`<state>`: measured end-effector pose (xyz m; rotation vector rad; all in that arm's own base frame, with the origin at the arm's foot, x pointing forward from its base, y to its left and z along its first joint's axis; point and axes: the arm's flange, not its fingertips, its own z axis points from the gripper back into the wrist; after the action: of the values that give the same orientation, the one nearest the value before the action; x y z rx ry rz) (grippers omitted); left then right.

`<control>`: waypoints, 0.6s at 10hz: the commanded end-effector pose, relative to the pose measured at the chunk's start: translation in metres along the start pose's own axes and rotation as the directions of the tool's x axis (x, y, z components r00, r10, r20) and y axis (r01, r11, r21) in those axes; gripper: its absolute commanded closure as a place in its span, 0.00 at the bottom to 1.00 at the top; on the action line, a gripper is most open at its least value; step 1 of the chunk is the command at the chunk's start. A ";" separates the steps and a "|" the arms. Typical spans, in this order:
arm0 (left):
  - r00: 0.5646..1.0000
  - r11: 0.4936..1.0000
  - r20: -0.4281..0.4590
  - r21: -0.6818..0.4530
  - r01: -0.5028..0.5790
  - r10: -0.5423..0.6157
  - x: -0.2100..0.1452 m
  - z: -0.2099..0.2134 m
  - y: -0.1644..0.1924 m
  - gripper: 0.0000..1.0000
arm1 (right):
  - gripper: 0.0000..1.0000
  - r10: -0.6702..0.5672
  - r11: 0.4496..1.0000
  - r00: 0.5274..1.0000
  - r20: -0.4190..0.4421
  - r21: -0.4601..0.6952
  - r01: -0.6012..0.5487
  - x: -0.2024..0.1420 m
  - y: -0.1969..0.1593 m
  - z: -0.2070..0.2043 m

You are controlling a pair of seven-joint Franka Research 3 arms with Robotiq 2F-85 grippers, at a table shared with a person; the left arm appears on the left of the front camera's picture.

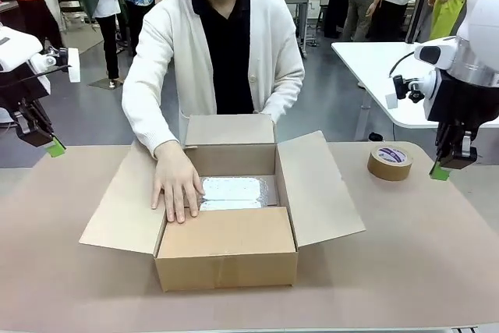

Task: Wrap the clocks to prevent damage.
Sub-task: Push the right (or left) flap of the Package Box to close it.

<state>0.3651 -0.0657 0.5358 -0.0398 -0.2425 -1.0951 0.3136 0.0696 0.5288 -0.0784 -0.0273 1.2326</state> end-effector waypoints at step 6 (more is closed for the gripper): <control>1.000 1.000 0.001 0.005 0.001 -0.001 0.000 0.000 0.001 1.00 | 0.99 -0.004 1.000 1.000 0.004 -0.002 0.004 -0.001 0.000 0.000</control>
<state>0.3651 -0.0657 0.5358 -0.0398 -0.2426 -1.0951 0.3136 0.0696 0.5288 -0.0785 -0.0273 1.2326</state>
